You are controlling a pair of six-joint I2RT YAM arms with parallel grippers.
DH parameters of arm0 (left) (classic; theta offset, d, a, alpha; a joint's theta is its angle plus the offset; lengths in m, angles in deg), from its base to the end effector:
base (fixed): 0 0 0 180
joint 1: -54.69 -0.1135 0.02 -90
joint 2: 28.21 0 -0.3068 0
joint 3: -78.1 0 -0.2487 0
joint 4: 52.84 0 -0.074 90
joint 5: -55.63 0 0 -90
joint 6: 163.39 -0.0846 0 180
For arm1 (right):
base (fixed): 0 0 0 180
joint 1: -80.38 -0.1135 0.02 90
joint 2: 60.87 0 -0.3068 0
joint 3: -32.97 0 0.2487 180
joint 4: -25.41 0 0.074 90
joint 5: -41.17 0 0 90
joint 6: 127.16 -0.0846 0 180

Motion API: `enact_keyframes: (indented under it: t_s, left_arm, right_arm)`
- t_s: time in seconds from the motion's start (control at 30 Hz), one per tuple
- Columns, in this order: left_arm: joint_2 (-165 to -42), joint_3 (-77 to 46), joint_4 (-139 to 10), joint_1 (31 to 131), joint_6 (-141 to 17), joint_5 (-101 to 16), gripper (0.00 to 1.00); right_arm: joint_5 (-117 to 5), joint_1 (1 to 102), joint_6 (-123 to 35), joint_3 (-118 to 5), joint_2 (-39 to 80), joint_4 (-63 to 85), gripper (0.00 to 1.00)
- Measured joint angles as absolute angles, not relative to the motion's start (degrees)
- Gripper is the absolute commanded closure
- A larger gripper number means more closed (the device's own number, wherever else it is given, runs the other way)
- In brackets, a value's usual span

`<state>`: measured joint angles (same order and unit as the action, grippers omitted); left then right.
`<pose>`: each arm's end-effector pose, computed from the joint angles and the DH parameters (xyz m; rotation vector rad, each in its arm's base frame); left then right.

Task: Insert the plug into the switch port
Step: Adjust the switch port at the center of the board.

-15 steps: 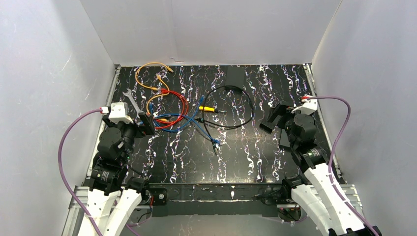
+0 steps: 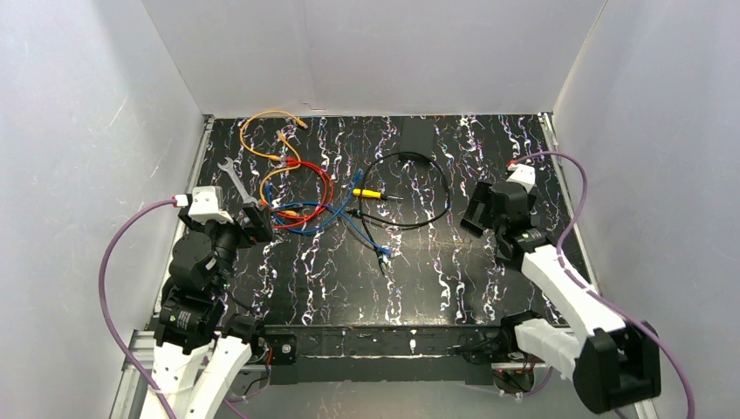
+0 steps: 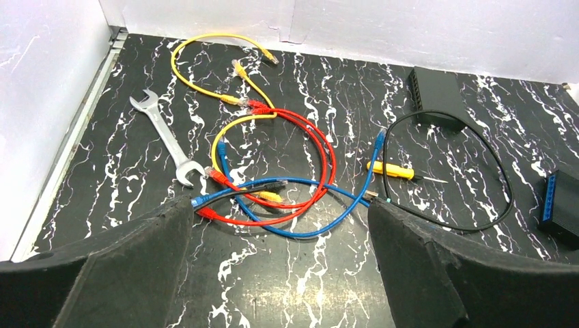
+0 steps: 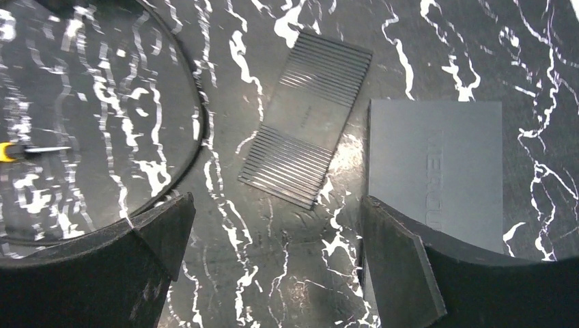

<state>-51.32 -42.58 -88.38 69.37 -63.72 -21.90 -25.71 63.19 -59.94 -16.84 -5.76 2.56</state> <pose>0.0966 -0.0064 0.3827 -0.1036 1.5583 -0.1654 0.2257 0.0351 0.2706 0.3431 1.9903 0.0251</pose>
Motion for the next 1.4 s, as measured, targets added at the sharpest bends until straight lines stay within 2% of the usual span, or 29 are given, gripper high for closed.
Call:
enact_keyframes:
  t_s: [0.43, 0.87, 1.03, 1.4]
  left_arm:
    - [-49.2, -42.6, -88.4, 69.4, -63.3, -21.9, 0.02]
    - [-48.8, -42.6, -88.4, 69.5, -63.1, -21.9, 0.02]
    - [-48.8, -42.6, -88.4, 69.5, -63.1, -21.8, 0.02]
    - [-49.0, -42.6, -88.4, 69.8, -63.1, -21.7, 0.02]
  right_arm:
    - [-18.9, 65.9, -64.4, -26.8, 18.5, 2.0, 0.01]
    - [-16.6, 66.7, -68.6, -32.7, 32.6, 4.5, 0.01]
    - [-16.3, 66.7, -68.9, -32.8, 34.4, 4.4, 0.1]
    - [-18.0, 66.8, -67.9, -32.6, 34.5, 5.5, 0.44]
